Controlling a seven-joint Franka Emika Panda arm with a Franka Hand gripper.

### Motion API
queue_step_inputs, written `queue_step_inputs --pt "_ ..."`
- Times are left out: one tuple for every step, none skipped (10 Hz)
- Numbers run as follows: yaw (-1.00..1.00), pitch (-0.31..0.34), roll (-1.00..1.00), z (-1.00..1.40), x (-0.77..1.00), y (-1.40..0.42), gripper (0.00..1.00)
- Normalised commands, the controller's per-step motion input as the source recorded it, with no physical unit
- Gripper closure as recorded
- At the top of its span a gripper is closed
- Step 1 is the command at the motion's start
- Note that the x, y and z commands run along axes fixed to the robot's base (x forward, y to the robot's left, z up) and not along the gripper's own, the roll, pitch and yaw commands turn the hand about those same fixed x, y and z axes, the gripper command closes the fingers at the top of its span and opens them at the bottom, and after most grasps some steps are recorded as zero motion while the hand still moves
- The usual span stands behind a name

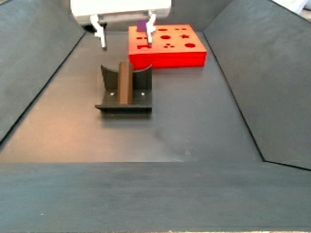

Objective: Pick up the hexagon object. Move up. Place the hexagon object on the fixture. Regrasp the hexagon object. Move to above the board. Insert the hexagon object.
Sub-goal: Regrasp the hexagon object.

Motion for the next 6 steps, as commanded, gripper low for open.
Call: queue_step_inputs --pt "0.01 -0.135 0.07 -1.00 0.11 0.03 0.00" --pt "-0.01 -0.118 0.07 -1.00 0.11 0.03 0.00" --pt "-0.04 -0.089 0.07 -0.96 0.11 0.02 0.00" --pt "-0.05 -0.059 0.07 -0.81 0.10 0.01 0.00" --pt "-0.05 -0.034 0.07 -0.67 0.09 0.01 0.00" --pt "-0.04 -0.012 0.06 -0.53 0.08 0.00 0.00"
